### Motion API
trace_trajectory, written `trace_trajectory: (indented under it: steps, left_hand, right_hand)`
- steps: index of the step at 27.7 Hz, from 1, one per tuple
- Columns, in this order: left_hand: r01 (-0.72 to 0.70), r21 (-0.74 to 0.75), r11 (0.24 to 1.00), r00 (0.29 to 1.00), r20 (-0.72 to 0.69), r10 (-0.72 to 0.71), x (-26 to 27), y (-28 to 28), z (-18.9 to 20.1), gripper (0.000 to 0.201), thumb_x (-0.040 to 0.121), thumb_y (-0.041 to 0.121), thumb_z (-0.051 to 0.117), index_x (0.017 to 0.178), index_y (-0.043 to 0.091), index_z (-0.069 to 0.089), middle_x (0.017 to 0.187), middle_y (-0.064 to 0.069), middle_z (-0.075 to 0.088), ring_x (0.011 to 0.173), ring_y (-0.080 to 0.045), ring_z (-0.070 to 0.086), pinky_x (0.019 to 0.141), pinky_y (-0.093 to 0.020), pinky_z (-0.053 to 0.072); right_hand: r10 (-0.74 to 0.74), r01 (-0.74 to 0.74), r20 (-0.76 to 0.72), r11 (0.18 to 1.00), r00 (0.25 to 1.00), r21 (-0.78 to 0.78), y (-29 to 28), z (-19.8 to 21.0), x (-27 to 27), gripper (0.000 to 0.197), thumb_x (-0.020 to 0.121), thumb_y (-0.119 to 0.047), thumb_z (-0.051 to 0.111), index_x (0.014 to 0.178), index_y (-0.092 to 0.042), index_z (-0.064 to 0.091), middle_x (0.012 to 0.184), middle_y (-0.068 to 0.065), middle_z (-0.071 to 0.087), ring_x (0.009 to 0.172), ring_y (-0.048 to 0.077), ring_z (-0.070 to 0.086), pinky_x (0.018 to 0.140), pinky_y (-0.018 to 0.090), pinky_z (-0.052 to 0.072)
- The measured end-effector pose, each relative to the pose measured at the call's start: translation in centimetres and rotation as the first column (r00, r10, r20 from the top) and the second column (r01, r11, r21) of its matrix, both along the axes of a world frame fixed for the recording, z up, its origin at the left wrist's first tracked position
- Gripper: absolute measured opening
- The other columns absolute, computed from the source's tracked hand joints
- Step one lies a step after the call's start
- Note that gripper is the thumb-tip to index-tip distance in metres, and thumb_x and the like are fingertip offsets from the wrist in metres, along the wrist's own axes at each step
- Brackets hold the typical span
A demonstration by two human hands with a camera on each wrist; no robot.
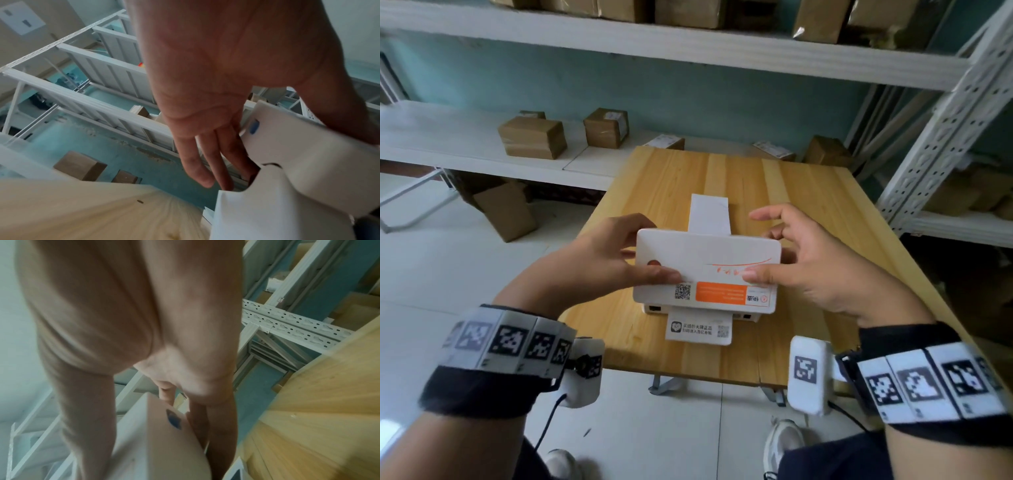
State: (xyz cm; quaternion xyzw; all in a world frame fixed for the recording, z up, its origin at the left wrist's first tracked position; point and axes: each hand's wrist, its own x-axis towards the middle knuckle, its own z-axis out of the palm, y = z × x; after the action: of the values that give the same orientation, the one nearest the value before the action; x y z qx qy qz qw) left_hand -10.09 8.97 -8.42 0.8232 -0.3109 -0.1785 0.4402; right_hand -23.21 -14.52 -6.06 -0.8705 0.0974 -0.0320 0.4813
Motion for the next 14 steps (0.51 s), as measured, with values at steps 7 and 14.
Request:
trace_trajectory:
  steps: [7,14]
  left_hand:
    - [0.02,-0.063,0.998,0.999,-0.033,-0.023,0.3,-0.1,-0.2,0.066,0.05,0.05,0.088,0.1,0.015,0.062,0.102,-0.002,0.075,0.104,-0.01,0.07,0.092,-0.04,0.06]
    - [0.059,-0.042,0.997,0.998,-0.033,-0.06,0.6,-0.2,-0.3,0.06,0.058,0.044,0.091,0.101,0.017,0.059,0.103,0.0,0.075,0.103,-0.013,0.072,0.089,-0.039,0.061]
  right_hand:
    - [0.025,-0.025,0.008,0.999,1.0,0.034,0.0,0.4,0.9,0.027,0.092,-0.04,0.059,0.116,-0.031,0.058,0.098,-0.005,0.074,0.087,0.004,0.071,0.079,0.026,0.054]
    - [0.059,-0.059,-0.08,0.998,0.995,-0.005,-0.6,1.3,2.2,0.03,0.1,-0.042,0.042,0.105,-0.026,0.067,0.084,-0.003,0.076,0.08,0.006,0.072,0.073,0.023,0.053]
